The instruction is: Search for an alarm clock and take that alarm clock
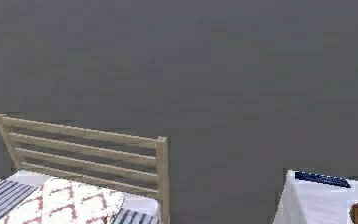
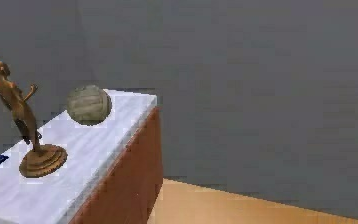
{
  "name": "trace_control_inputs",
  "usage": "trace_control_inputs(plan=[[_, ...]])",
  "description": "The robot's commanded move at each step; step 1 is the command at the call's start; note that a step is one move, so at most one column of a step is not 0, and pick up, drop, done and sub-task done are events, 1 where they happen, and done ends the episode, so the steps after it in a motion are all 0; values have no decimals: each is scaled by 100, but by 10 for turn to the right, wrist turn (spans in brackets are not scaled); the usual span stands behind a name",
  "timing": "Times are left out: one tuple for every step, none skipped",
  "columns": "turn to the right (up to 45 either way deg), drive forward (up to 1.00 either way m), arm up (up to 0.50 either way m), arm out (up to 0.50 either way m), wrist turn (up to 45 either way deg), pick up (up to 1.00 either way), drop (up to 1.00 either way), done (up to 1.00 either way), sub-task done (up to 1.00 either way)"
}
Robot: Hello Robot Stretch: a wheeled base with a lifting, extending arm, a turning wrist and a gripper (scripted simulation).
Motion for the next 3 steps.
trace_control_inputs(plan=[[-450,0,0,0,0,0,0,0,0],[-450,0,0,0,0,0,0,0,0],[-420,0,0,0,0,0,0,0,0]])
